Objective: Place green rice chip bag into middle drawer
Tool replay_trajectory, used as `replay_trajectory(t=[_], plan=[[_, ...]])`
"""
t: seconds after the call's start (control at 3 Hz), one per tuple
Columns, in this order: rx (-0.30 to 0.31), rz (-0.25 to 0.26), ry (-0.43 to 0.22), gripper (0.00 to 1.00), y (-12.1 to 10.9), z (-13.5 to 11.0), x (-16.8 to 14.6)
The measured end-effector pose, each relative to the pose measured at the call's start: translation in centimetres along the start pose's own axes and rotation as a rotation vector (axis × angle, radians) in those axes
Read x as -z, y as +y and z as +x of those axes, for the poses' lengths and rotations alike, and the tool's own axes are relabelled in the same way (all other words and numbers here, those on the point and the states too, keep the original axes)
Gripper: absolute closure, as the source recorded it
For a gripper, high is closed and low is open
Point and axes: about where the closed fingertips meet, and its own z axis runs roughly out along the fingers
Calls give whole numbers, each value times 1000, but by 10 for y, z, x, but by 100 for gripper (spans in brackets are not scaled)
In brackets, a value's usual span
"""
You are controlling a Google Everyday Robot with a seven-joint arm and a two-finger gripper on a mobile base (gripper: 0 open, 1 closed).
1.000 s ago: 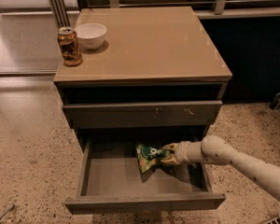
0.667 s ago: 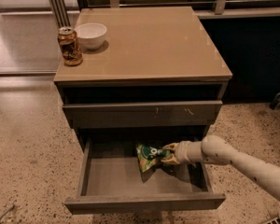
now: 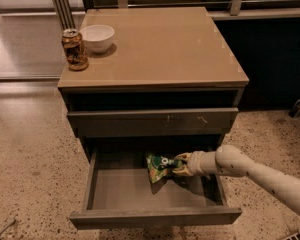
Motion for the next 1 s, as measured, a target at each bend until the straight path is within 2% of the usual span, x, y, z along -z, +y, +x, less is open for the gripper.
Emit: replay_trajectory(t=[0.33, 0.67, 1.0], plan=[[0, 0, 0, 12, 0, 0, 0], [0, 0, 0, 0, 0, 0, 0], [0, 0, 0, 0, 0, 0, 0]])
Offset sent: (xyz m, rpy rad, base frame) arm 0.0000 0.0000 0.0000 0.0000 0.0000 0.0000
